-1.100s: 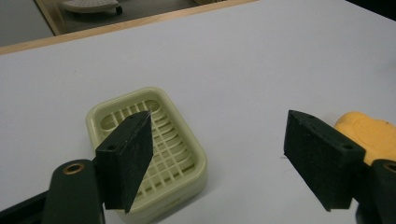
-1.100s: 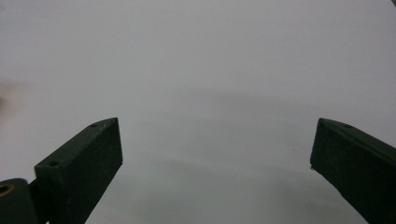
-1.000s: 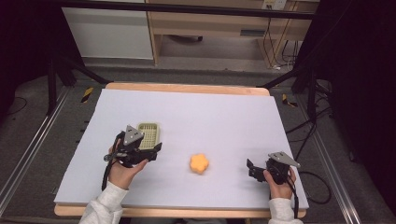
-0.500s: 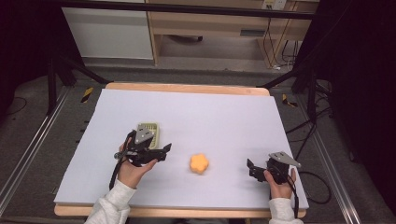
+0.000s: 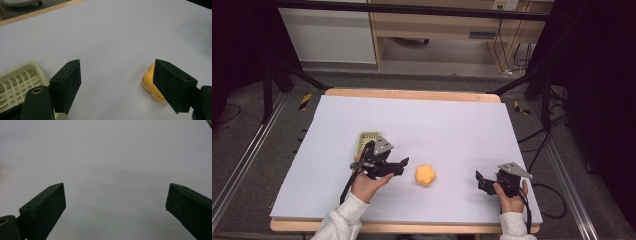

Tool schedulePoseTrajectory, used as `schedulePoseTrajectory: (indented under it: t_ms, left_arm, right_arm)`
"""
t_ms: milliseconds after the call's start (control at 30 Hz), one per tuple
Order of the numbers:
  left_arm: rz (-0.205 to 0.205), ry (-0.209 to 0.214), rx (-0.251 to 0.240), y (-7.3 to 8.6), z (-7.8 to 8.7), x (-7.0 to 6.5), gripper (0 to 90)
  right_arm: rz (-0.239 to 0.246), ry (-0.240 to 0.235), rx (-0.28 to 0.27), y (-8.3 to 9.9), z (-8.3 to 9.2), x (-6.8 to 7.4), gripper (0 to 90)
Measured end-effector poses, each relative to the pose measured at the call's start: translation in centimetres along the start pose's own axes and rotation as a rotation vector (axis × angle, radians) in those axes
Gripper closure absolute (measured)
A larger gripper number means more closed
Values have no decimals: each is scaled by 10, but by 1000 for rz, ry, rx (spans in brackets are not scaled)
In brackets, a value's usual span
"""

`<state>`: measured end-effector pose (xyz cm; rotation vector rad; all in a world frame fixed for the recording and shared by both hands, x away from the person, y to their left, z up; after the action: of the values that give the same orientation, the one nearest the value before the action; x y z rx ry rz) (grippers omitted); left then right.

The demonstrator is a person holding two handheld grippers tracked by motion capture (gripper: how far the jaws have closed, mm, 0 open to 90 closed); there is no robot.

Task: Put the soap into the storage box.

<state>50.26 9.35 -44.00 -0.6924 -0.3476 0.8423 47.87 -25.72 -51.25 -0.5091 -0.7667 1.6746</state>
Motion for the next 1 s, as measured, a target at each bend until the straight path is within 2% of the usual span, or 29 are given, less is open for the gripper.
schedulePoseTrajectory:
  t_ms: [500,667,1000]
  left_arm:
    - [-28,36,36,-6,-14,-18,215]
    - [-57,42,56,-9,-19,-28,214]
    - [-82,58,94,-11,-30,-40,213]
  right_arm:
    - [5,1,1,0,0,0,32]
    - [8,4,-1,0,0,0,31]
    - [8,-3,3,0,0,1,33]
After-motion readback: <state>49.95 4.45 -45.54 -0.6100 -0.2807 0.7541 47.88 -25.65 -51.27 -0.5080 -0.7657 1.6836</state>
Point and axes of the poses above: each handheld gripper's, and its own axes: z roughly backward along the jaws, y roughly out of its underside, x roughly to its left, the point moved 5 cm from there along -z, roughly forward along the jaws, and after that the axes turned 12 degrees about x, right-handed, at the moved point
